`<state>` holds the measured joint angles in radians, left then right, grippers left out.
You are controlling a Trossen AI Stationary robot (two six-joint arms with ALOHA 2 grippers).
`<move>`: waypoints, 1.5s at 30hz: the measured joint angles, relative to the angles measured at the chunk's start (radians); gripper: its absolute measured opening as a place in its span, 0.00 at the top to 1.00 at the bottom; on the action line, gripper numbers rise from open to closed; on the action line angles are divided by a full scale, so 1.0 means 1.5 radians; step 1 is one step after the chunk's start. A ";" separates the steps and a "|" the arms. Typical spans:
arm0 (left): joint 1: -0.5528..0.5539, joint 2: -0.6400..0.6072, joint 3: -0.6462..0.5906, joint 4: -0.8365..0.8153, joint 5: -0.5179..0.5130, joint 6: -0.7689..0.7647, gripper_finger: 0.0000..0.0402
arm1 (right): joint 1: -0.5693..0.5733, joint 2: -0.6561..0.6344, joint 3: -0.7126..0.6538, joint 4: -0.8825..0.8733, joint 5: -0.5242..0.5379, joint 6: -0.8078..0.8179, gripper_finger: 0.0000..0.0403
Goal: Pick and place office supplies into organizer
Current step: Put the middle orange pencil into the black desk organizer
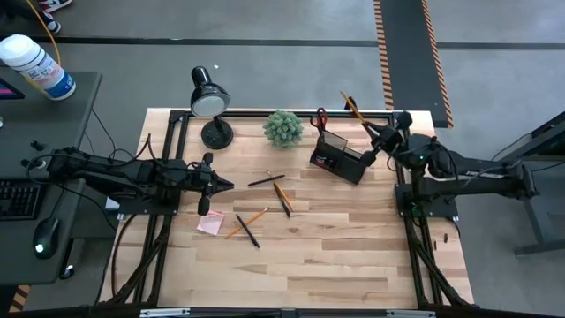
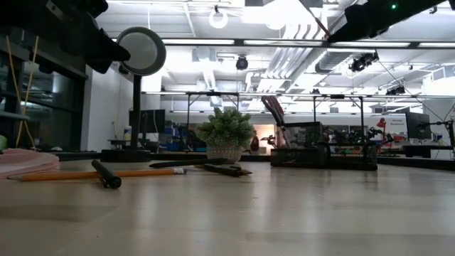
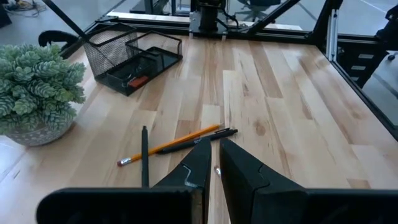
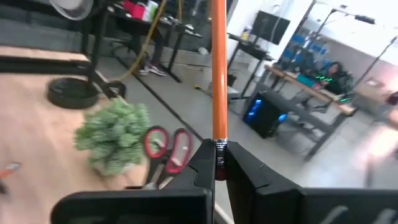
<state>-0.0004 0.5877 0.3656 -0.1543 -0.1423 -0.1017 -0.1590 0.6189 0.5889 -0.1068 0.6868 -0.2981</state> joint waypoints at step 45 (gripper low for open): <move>0.000 0.162 0.000 0.573 -0.071 0.065 0.94 | 0.077 0.241 0.017 0.240 -0.278 0.011 0.98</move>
<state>-0.0005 0.8300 0.3656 0.7048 -0.2481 -0.0036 -0.0429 0.9807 0.6138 0.2526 0.2699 -0.2812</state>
